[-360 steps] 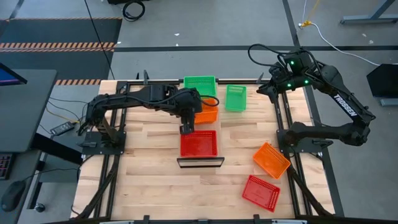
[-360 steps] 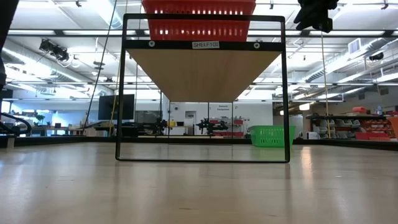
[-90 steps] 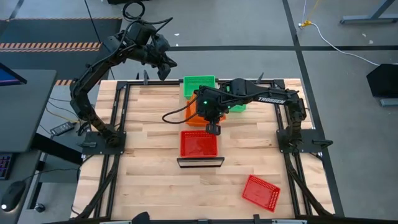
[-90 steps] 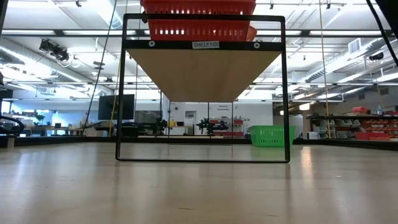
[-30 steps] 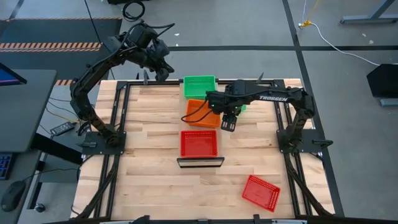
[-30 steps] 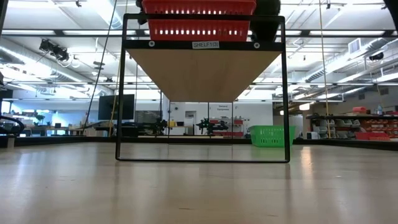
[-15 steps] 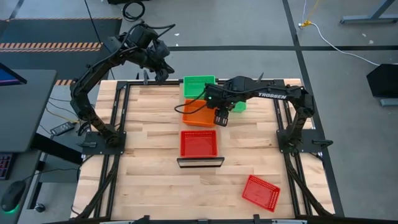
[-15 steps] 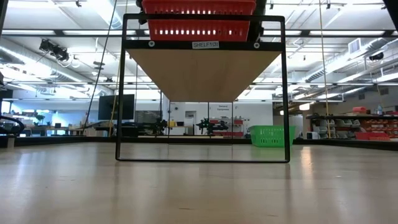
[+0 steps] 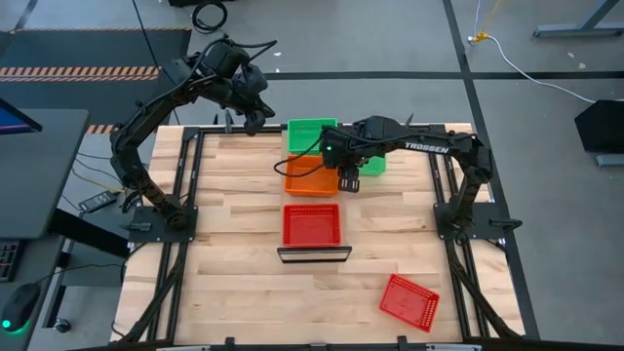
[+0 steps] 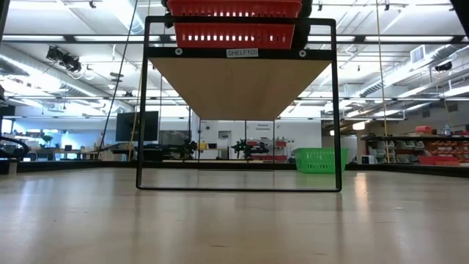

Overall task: Stack baskets on shelf by color
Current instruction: Stack the orange bin on top of the orange bin on the shelf, then stack the green bin on top of the green bin on the shelf

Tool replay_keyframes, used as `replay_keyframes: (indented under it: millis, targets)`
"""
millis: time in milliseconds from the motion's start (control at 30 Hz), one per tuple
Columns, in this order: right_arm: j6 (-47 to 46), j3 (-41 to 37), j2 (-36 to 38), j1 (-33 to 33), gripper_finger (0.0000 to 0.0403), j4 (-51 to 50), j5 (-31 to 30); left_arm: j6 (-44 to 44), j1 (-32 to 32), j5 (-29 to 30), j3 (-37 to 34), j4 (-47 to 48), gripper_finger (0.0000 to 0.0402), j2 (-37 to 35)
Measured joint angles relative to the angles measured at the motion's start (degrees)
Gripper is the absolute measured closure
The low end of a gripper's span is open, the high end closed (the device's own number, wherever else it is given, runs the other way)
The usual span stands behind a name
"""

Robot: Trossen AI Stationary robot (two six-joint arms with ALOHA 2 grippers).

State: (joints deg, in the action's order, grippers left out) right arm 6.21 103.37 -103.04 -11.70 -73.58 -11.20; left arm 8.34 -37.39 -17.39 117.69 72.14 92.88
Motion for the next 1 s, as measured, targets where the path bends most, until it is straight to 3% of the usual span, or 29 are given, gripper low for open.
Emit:
replay_keyframes:
  millis: [233,500,700,1000]
  targets:
    - [-4.6,0.3,1.4,-1.1,0.0238,-6.1,1.5,-0.2,0.4,0.0,0.0,0.0,0.0385,0.0]
    - [-10.3,-0.6,8.1,-4.1,0.0238,-13.1,2.2,-0.1,0.4,0.0,0.0,-1.4,0.0390,0.0]
    - [-17.5,-5.6,13.6,-13.8,0.0238,-9.6,2.0,-0.3,0.4,0.0,0.0,-1.7,0.0383,0.0]
    - [-28.0,-19.6,15.8,-29.3,0.0238,1.1,11.2,-2.0,1.3,0.0,0.0,-1.6,0.0390,0.0]
